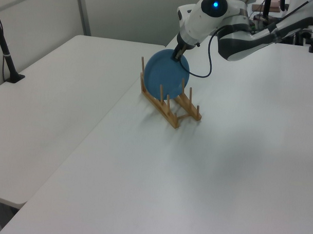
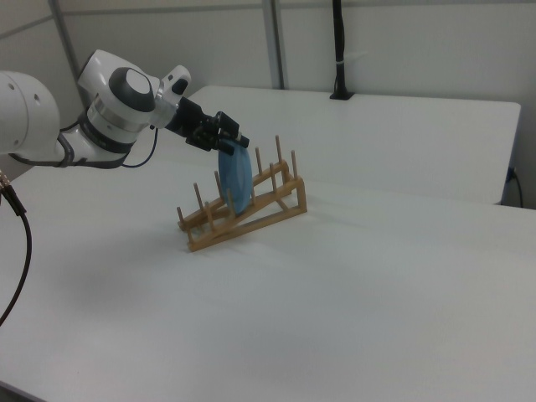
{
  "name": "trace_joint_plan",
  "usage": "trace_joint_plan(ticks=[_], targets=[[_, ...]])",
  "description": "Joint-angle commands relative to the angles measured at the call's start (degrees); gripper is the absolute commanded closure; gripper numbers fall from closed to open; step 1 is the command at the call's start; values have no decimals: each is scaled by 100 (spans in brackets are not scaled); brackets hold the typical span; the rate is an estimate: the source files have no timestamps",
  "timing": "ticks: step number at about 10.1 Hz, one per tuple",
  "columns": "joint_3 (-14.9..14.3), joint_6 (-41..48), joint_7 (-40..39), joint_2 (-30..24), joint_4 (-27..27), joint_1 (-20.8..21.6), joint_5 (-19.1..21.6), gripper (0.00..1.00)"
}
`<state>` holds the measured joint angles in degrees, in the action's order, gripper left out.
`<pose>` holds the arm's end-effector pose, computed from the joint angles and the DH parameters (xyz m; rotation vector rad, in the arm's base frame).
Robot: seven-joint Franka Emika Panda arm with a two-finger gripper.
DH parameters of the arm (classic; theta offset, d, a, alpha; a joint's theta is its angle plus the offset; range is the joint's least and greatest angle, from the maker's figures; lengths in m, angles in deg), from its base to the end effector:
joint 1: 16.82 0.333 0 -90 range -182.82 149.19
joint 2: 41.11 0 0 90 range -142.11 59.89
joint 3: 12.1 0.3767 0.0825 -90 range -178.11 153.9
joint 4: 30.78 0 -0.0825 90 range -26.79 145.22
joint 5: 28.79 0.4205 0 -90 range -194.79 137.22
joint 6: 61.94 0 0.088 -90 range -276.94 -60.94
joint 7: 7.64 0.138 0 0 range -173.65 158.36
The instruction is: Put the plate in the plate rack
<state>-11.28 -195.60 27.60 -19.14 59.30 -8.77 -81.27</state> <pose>0.7722 0.0875 0.4882 2.4505 0.0843 0.7911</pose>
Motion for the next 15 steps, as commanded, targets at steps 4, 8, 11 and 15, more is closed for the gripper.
trace_joint_plan(ticks=[4, 8, 11, 15], targets=[[-21, 110, 449, -289, -123, 127, 666, 0], [-12, 1898, -2013, -1087, -88, 66, 3896, 0], [-12, 3440, -3083, -1668, -9, -354, 4824, 0], [-12, 4258, -3226, -2319, 360, -787, 5310, 0]])
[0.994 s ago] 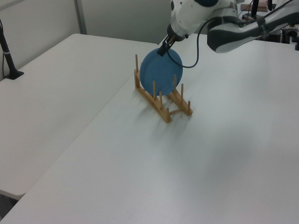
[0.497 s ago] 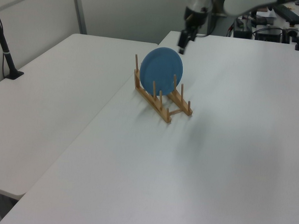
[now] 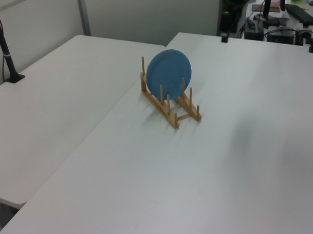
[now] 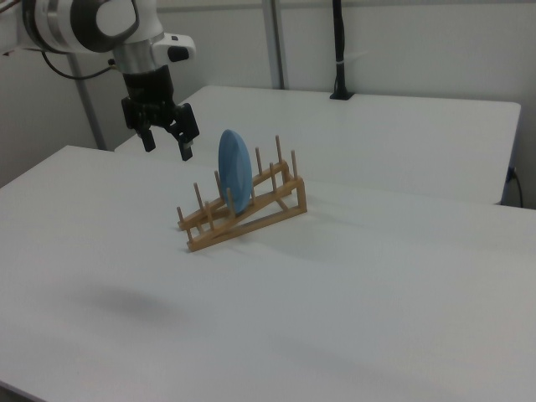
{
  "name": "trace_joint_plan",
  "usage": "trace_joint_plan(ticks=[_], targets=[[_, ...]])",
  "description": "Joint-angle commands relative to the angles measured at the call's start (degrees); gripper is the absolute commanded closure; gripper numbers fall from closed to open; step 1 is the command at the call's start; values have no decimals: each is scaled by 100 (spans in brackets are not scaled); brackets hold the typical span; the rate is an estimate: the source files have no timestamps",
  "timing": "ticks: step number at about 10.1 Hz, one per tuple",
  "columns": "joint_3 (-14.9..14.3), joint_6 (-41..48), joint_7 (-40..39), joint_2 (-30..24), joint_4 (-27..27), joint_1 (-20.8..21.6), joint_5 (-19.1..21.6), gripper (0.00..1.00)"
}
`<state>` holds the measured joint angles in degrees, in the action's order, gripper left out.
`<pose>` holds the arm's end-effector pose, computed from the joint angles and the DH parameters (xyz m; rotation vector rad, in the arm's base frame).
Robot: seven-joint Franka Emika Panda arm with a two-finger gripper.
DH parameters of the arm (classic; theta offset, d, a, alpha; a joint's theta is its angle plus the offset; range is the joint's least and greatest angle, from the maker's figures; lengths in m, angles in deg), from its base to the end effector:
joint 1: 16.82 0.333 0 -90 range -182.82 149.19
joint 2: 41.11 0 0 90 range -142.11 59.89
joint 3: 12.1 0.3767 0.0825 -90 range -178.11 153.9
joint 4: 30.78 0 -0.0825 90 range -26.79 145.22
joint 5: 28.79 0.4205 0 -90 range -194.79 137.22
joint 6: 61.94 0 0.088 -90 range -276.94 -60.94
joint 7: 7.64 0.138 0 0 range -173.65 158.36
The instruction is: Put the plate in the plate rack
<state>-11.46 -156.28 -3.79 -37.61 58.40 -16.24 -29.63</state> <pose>0.6211 0.0111 0.6313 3.1278 -0.0704 0.0463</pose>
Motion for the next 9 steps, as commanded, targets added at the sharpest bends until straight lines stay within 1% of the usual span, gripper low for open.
trace_joint_plan(ticks=[1, 4, 9], targets=[[-11, 398, -69, -525, 503, -75, 120, 0], [-73, 504, -51, -517, 459, -84, 67, 0], [-73, 487, -60, -499, 459, -84, 59, 0]])
